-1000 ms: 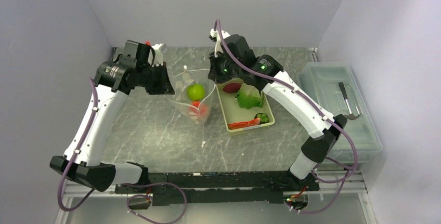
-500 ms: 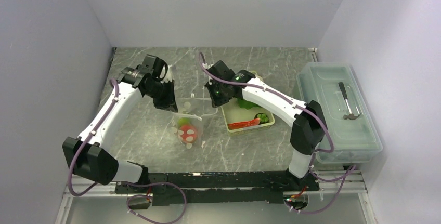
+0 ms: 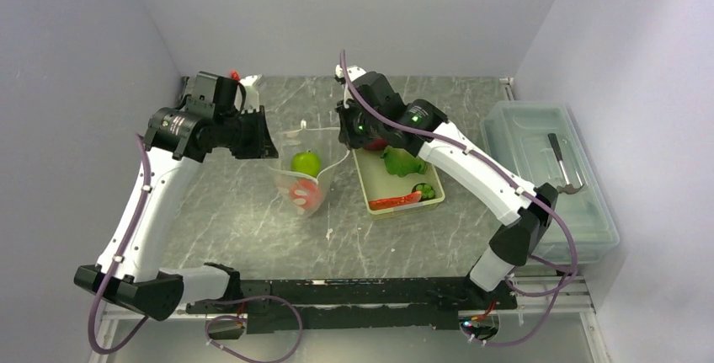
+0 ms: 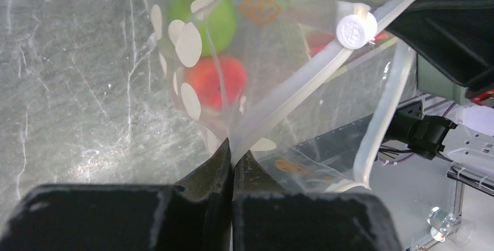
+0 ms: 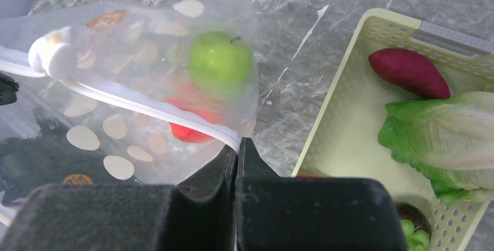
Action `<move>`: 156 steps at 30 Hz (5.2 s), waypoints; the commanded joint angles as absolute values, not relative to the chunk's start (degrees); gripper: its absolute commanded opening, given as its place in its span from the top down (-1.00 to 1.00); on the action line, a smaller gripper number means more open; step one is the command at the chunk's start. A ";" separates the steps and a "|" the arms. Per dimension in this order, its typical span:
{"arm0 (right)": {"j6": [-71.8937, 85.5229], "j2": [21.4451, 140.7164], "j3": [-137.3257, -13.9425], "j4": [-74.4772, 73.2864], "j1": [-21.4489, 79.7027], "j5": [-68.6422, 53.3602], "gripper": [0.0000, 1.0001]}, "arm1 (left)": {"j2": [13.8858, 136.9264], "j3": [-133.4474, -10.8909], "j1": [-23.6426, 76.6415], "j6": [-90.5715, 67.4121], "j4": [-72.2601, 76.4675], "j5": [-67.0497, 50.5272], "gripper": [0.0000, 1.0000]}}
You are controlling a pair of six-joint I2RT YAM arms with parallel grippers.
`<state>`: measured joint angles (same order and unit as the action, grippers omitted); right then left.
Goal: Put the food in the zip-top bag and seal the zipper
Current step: Adjust the zipper food storage bag at the center of the board, then pick up the fake vegetable from the bin.
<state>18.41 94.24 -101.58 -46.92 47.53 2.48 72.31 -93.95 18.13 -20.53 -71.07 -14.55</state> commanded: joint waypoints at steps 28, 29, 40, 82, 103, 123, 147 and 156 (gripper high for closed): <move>21.10 95.02 -97.82 -35.33 47.50 -4.02 1.00 | 70.11 -89.84 17.75 -17.13 -72.16 3.22 1.00; 21.30 95.60 -97.79 -35.07 47.52 -3.93 1.00 | 70.20 -90.23 17.75 -17.01 -72.50 3.81 1.00; 23.85 100.58 -93.72 -32.31 47.48 -5.44 1.00 | 70.53 -90.19 17.75 -16.83 -72.94 4.86 1.00; 19.87 84.30 -95.66 -34.25 49.22 3.63 -0.40 | 71.26 -87.67 17.75 -16.35 -71.89 3.07 1.00; 14.90 65.56 -68.33 -25.85 46.57 30.14 -0.99 | 71.02 -87.63 17.75 -16.08 -71.67 2.64 1.00; 14.50 66.68 -49.79 -7.86 38.03 28.21 -0.99 | 70.66 -87.10 17.75 -15.86 -71.67 2.40 1.00; 16.76 78.93 -45.92 8.14 30.58 22.90 -0.99 | 70.85 -86.57 17.75 -15.57 -71.55 2.89 1.00; 17.62 81.91 -46.99 10.71 30.10 20.98 -0.99 | 70.49 -86.22 17.75 -15.56 -71.60 3.07 1.00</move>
<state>16.43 80.95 -45.98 6.48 30.61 22.31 71.79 -86.43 17.98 -16.60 -72.29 2.87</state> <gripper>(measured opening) 0.994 0.012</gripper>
